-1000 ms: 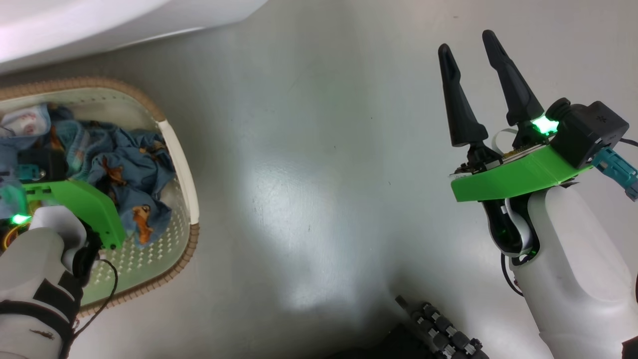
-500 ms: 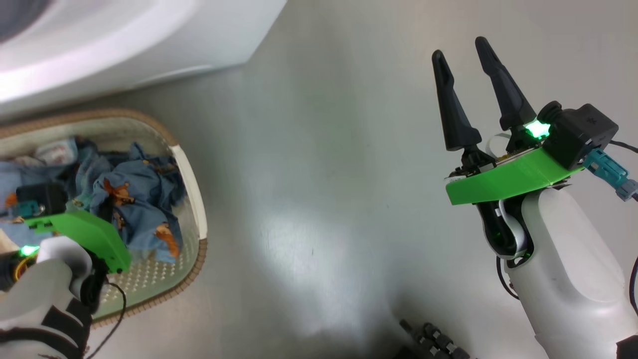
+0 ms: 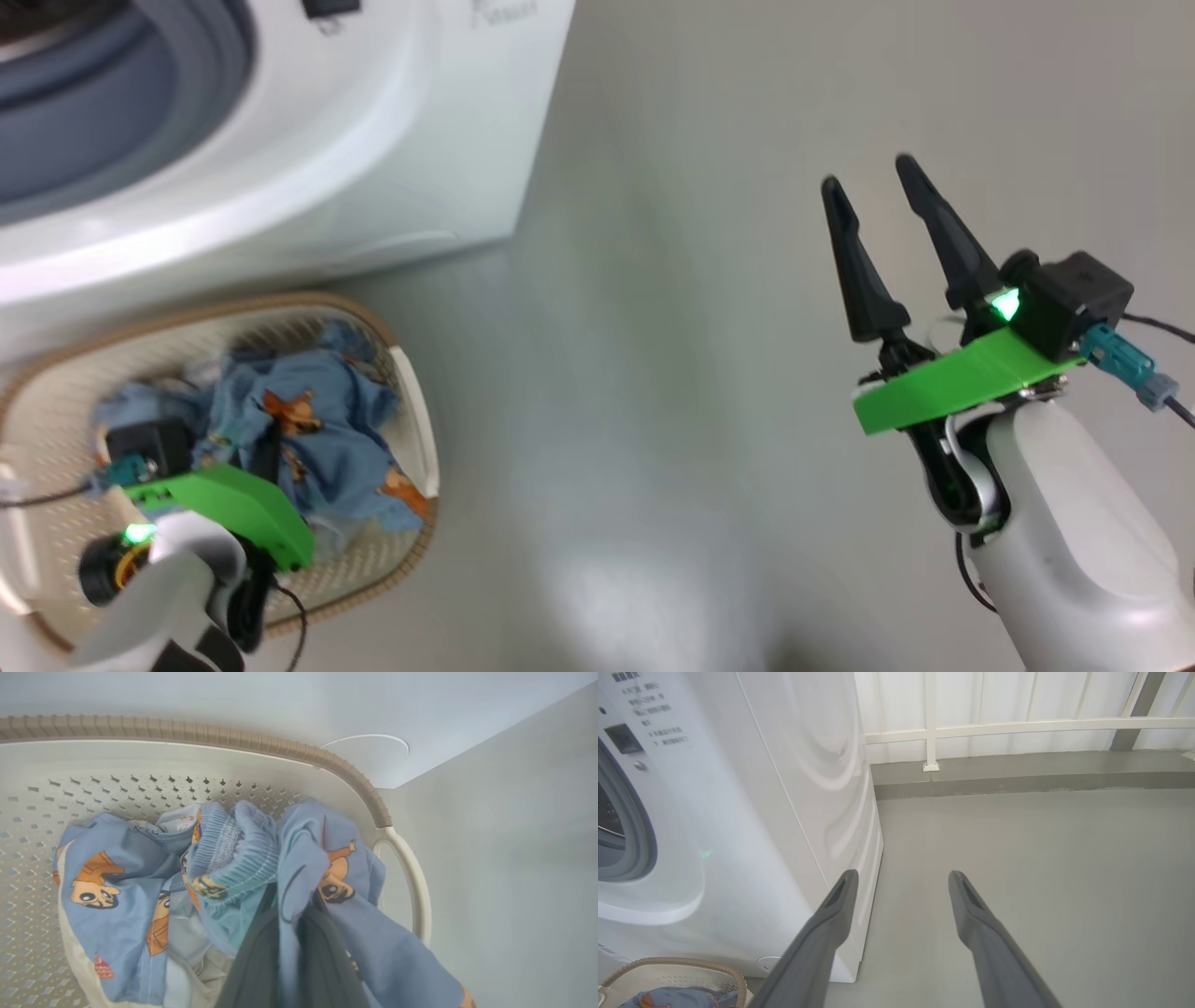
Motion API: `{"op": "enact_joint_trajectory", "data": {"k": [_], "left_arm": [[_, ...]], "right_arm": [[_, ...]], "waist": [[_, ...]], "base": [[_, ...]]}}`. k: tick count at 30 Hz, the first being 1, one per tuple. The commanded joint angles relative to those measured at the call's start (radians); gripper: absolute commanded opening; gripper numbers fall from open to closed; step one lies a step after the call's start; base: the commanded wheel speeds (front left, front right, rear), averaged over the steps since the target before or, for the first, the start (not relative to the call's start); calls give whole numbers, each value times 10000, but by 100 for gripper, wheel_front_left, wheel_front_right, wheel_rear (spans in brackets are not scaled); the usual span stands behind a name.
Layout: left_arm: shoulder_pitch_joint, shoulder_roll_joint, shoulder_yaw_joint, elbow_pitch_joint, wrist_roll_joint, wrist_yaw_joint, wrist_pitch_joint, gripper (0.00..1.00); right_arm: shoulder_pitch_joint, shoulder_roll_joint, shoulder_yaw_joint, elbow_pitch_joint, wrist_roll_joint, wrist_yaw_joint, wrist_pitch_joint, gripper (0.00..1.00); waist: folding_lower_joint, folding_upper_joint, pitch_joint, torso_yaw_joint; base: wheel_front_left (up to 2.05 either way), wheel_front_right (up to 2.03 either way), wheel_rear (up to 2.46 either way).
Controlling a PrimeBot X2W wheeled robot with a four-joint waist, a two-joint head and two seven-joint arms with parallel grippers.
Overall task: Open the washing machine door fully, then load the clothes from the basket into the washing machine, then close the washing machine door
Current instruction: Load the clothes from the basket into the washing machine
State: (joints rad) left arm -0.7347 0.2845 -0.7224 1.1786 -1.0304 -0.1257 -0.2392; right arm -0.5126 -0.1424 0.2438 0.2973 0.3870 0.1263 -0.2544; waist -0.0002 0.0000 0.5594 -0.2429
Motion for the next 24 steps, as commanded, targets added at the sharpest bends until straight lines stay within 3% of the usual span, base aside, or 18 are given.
{"op": "enact_joint_trajectory", "data": {"k": [1, 10, 24], "left_arm": [[329, 265, 219, -214, -163, -46, -151, 0], [1293, 321, 720, -1676, -269, -48, -221, 0], [2832, 48, 2614, -4123, 999, -49, -224, 0]], "right_arm": [[366, -137, 106, -157, 197, 44, -74, 100], [1088, -581, 35, 103, 411, 44, -74, 100], [1958, -1163, 116, 432, 751, 44, -74, 100]], "waist": [[2, 0, -1081, 540], [2, 0, -2568, 1277], [2, 0, -4233, 2335]], "base": [[0, 0, 0], [0, 0, 0], [0, 0, 0]]}}
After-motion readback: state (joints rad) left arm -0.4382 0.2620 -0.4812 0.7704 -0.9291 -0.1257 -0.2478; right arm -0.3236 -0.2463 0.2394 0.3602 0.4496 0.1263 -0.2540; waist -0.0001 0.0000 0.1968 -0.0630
